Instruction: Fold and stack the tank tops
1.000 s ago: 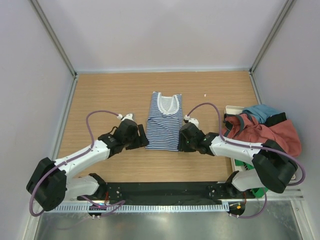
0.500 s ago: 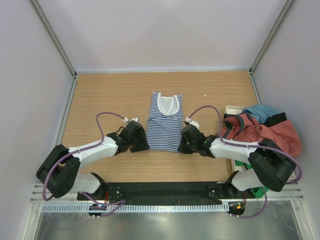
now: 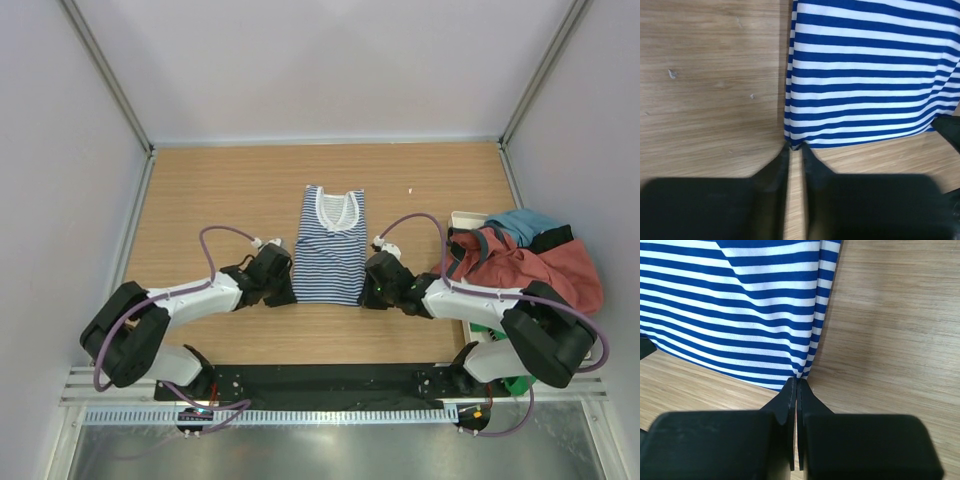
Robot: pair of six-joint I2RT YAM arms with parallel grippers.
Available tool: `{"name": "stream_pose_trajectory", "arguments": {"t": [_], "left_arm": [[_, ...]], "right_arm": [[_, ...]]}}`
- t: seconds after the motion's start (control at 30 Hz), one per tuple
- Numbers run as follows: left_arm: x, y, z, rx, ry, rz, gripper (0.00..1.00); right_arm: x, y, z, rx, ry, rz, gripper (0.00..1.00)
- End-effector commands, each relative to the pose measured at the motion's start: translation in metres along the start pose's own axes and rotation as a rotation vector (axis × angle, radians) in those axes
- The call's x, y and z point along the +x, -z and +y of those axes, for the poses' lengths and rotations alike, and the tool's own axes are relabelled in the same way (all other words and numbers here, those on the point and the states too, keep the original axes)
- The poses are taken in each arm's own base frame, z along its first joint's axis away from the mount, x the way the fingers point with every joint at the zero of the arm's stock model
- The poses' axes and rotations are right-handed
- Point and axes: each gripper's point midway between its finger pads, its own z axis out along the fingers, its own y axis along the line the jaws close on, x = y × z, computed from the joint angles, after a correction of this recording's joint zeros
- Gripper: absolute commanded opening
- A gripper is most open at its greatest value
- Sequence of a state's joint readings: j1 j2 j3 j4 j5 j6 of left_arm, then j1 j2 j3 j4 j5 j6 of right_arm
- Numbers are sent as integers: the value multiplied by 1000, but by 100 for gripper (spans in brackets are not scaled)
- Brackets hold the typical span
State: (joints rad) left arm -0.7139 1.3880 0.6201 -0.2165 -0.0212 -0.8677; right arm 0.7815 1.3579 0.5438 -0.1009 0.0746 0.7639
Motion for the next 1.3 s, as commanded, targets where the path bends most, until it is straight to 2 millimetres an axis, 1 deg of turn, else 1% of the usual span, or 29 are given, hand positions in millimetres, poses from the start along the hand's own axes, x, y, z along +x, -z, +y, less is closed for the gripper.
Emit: {"name": "stream_pose_trajectory", "arguments": {"t": [0.0, 0.07, 0.1, 0.13, 0.17, 0.23, 0.27, 0.3, 0.33, 0.37, 0.43, 0.5, 0.57, 0.7, 0.8, 0.83, 0.9, 0.93, 0.97, 1.03, 1.1, 1.17, 1.2, 1.23, 1.27], "left_arm": [[-3, -3, -10, 28, 3, -7, 0], [-4, 2, -12, 39, 6, -18, 0], [-2, 4, -8, 29, 7, -18, 0], [-7, 12, -11, 44, 13, -44, 0], [-6, 17, -7, 25, 10, -41, 0], [-11, 29, -12, 40, 9, -58, 0], [-15, 41, -17, 66, 4, -80, 0], [-15, 47, -17, 63, 1, -77, 0], [-15, 52, -19, 71, -1, -82, 0], [-17, 62, -26, 98, -3, -98, 0], [-14, 69, -26, 102, -4, -101, 0], [-9, 68, -21, 98, 4, -97, 0], [-1, 57, -12, 69, 10, -77, 0], [14, 48, -9, 73, 19, -32, 0], [17, 53, -14, 93, 11, -35, 0], [16, 58, -18, 110, 15, -43, 0], [20, 63, -25, 130, 1, -37, 0], [27, 64, -30, 143, -15, -25, 0], [31, 63, -30, 138, -25, -15, 0], [39, 58, -26, 116, -37, -1, 0], [47, 48, -21, 94, -38, 26, 0], [53, 41, -19, 96, -34, 45, 0], [55, 40, -18, 97, -34, 49, 0], [54, 40, -18, 96, -32, 45, 0], [54, 40, -18, 97, -33, 42, 0]], "right_arm": [[-5, 5, -1, -1, -11, -26, 1], [-5, 8, -2, 5, -9, -28, 1], [-6, 10, -4, 13, -8, -33, 1], [-7, 15, -3, 11, -5, -37, 1], [-8, 17, -3, 10, -1, -39, 1], [-9, 26, -1, 2, 8, -35, 1], [-9, 29, 1, -6, 14, -29, 1], [-11, 32, 5, -19, 17, -27, 1], [-7, 35, 6, -28, 18, -5, 1], [-8, 40, 10, -47, 17, -8, 1], [-6, 45, 10, -58, 12, -8, 1], [-6, 49, 6, -57, -2, -27, 1], [-1, 48, 1, -47, -5, -24, 1], [11, 44, -6, -43, -13, 8, 1], [12, 47, -6, -50, -16, 11, 1], [12, 51, -5, -55, -15, 11, 2], [9, 57, -1, -65, -8, 8, 3], [10, 60, -2, -65, -2, 12, 10], [11, 61, -2, -66, 13, 19, 19], [15, 61, -6, -61, 31, 30, 41], [18, 59, -12, -47, 53, 31, 46], [16, 58, -7, -77, 84, 18, 47], [14, 58, -3, -89, 111, 7, 45], [19, 61, 9, -142, 146, 31, 44], [19, 62, 14, -160, 186, 27, 44]]}}
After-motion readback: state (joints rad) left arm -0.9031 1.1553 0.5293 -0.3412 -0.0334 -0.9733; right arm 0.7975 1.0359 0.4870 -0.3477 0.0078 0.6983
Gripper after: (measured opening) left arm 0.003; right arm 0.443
